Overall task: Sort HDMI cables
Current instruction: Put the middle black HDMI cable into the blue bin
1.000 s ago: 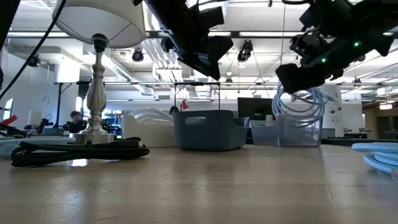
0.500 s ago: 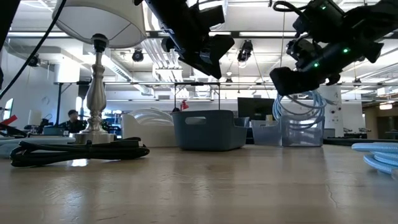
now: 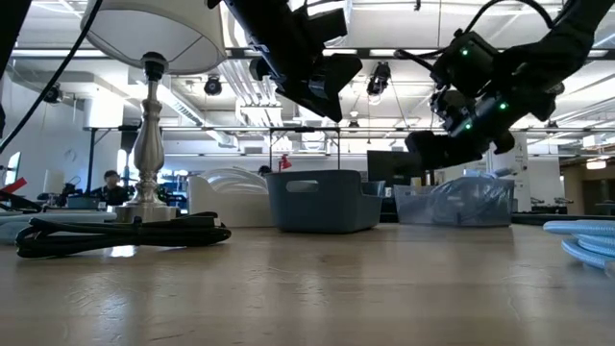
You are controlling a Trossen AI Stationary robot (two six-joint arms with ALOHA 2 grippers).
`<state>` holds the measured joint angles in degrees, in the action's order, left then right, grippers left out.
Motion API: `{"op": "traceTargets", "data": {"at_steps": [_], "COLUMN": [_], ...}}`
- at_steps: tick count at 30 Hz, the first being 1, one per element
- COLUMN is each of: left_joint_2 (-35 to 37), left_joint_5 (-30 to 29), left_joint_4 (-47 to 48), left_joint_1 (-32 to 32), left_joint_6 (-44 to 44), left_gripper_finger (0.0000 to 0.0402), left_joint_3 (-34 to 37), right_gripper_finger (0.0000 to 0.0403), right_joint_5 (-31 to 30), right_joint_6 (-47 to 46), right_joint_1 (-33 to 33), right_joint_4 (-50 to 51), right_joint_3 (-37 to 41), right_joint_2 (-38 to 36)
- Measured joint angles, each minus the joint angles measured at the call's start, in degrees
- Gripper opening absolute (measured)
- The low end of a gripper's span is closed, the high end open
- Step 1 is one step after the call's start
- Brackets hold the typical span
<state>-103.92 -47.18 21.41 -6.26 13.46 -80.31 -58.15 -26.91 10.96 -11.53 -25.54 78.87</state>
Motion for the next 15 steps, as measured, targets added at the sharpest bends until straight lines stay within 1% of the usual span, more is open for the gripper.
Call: {"op": "traceTargets", "data": {"at_steps": [3, 7, 10, 13, 15], "left_joint_2": [0.00, 0.00, 0.00, 0.00, -0.04], "left_joint_5": [-0.01, -0.02, -0.01, 0.01, 0.13], "left_joint_4": [0.00, 0.01, -0.01, 0.35, 1.57], "left_joint_1": [0.00, 0.00, 0.00, -0.11, -0.49], "left_joint_6": [0.02, 0.02, 0.02, 0.07, 0.25], "left_gripper_finger": [0.0174, 0.0174, 0.0174, 0.0174, 0.0174], "left_joint_3": [0.00, 0.00, 0.22, 1.01, 1.05], "right_gripper_finger": [0.0082, 0.0086, 0.0083, 0.0077, 0.0073], "right_joint_5": [0.19, 1.18, 5.12, 11.08, 14.50], "right_joint_6": [0.88, 5.47, 9.35, 10.69, 10.90], "right_joint_1": [-0.02, -0.16, -0.33, -0.33, -0.34], "right_joint_4": [-0.09, 0.15, 0.46, 1.40, 3.85], "right_joint_3": [-1.56, -3.93, -6.15, -8.06, -9.16], "right_joint_2": [1.41, 2.65, 2.53, 1.61, 0.76]}}
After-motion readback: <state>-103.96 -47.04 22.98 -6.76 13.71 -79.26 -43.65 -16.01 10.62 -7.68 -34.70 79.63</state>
